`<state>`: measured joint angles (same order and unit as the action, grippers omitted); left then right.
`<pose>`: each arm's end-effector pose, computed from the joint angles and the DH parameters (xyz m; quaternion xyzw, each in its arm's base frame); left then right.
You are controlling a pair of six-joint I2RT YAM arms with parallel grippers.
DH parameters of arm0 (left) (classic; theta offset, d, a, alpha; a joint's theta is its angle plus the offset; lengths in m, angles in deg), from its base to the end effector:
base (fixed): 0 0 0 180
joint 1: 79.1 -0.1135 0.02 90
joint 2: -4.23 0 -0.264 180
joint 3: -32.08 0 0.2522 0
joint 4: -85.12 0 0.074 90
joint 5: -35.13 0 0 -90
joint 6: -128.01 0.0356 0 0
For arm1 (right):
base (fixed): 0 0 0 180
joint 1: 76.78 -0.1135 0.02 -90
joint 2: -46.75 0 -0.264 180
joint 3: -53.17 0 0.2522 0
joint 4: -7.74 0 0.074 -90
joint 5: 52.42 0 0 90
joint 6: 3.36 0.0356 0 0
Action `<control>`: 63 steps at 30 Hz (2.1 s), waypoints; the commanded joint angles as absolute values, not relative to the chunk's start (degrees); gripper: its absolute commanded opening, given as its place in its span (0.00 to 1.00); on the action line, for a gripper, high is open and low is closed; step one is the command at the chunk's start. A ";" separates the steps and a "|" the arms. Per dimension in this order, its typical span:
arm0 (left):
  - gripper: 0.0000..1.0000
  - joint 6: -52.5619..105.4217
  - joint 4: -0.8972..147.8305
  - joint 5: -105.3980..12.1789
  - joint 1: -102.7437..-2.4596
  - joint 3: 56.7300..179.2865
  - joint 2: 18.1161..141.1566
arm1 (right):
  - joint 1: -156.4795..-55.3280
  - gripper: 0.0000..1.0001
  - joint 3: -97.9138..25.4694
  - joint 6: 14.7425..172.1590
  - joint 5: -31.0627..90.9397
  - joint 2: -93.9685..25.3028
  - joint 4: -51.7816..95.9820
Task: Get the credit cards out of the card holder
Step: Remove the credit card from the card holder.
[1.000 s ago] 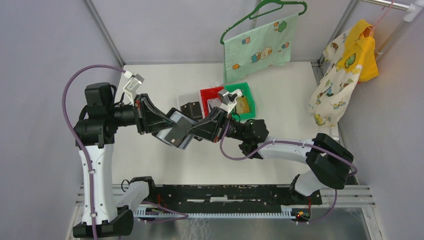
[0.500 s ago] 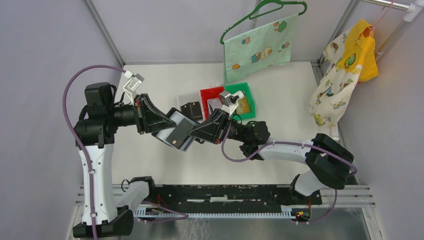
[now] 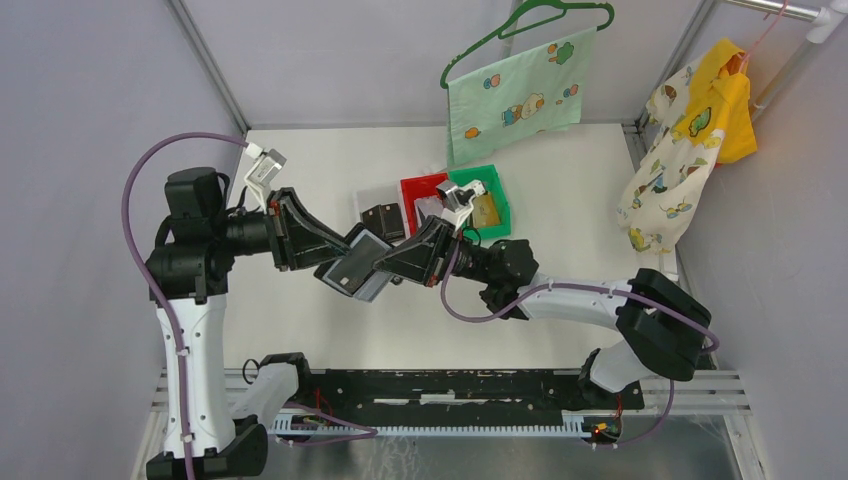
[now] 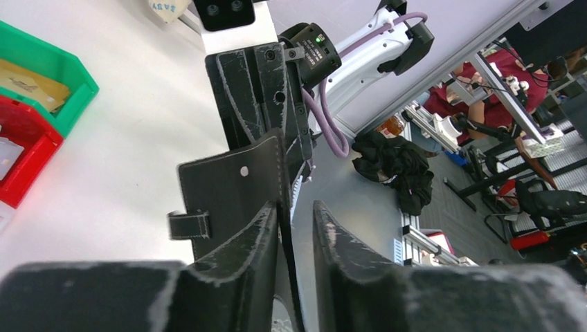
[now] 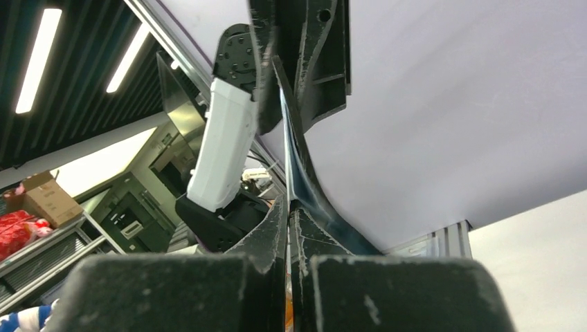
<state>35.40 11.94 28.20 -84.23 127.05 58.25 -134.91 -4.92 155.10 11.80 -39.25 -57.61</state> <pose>0.1243 -0.0243 0.4507 0.2753 0.6755 -0.5725 0.3743 0.1498 0.2703 0.3233 -0.1604 0.4479 0.8252 0.3046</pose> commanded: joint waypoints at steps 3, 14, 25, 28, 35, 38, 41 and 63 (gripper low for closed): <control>0.39 33.51 14.15 29.03 -84.46 126.89 56.48 | -135.65 0.00 -9.04 150.60 15.66 -37.15 -50.36; 0.30 37.56 14.59 24.69 -84.46 124.54 54.00 | -135.60 0.00 -8.77 147.75 18.59 -34.64 -46.12; 0.02 34.99 14.46 24.89 -84.44 128.31 56.67 | -135.49 0.00 -6.12 150.06 17.37 -34.32 -50.78; 0.02 32.37 15.70 25.35 -84.44 129.54 57.83 | -135.39 0.00 -4.22 150.77 17.10 -34.24 -52.86; 0.02 23.66 21.99 25.82 -84.46 128.46 57.51 | -135.30 0.00 -2.77 152.11 16.93 -34.52 -57.75; 0.02 20.04 24.85 25.81 -84.45 127.87 56.88 | -135.31 0.00 -2.70 153.34 17.10 -35.50 -59.94; 0.02 19.11 26.18 25.08 -84.43 127.82 56.14 | -135.27 0.00 -2.92 154.61 17.38 -36.65 -62.21; 0.02 9.99 35.06 25.63 -84.43 128.37 55.41 | -135.41 0.00 -0.27 154.43 17.40 -36.44 -62.97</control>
